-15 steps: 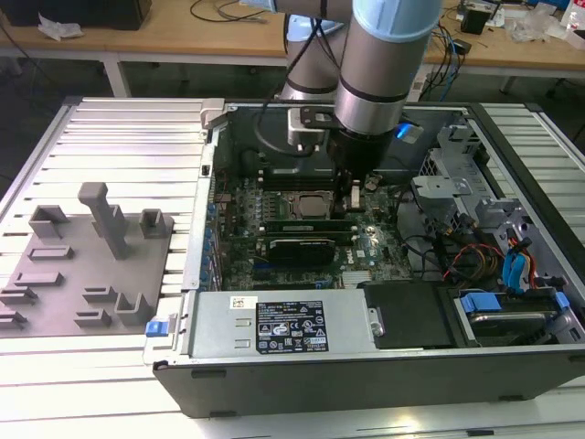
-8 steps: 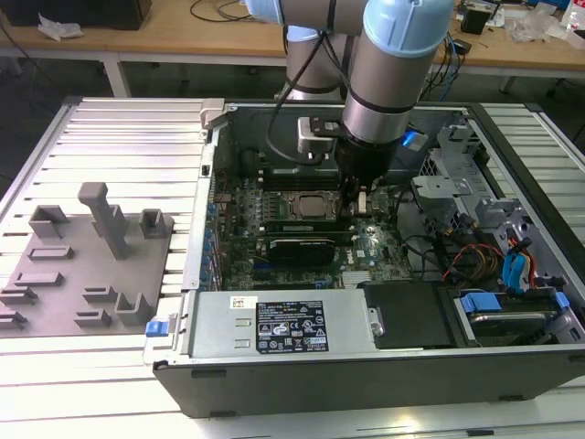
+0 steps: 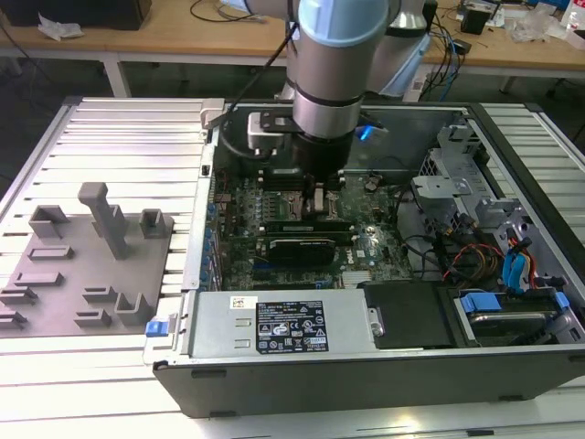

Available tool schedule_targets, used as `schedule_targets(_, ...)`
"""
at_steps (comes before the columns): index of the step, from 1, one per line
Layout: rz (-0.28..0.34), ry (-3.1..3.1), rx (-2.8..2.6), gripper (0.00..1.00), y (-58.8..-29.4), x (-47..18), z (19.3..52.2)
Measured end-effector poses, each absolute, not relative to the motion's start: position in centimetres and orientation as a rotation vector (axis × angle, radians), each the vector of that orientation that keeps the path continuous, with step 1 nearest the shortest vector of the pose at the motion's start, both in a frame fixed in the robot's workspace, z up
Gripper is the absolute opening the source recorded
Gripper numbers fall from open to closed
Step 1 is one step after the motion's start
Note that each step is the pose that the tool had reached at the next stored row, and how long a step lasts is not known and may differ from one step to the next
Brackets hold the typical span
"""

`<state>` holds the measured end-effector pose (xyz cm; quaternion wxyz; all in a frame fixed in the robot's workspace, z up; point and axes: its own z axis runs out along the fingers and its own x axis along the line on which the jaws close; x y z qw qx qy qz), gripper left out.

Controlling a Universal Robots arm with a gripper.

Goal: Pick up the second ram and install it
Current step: 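Press down the second ram until it locks into place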

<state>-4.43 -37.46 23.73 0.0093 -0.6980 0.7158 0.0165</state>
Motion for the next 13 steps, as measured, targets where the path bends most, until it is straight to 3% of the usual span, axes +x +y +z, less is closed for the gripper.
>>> schedule_targets(4, 0.047, 2.236, -2.18, 0.11, -37.5, -7.5, 23.0)
schedule_targets(13, 0.048, 2.236, -2.18, 0.11, -37.4, -4.5, 28.3)
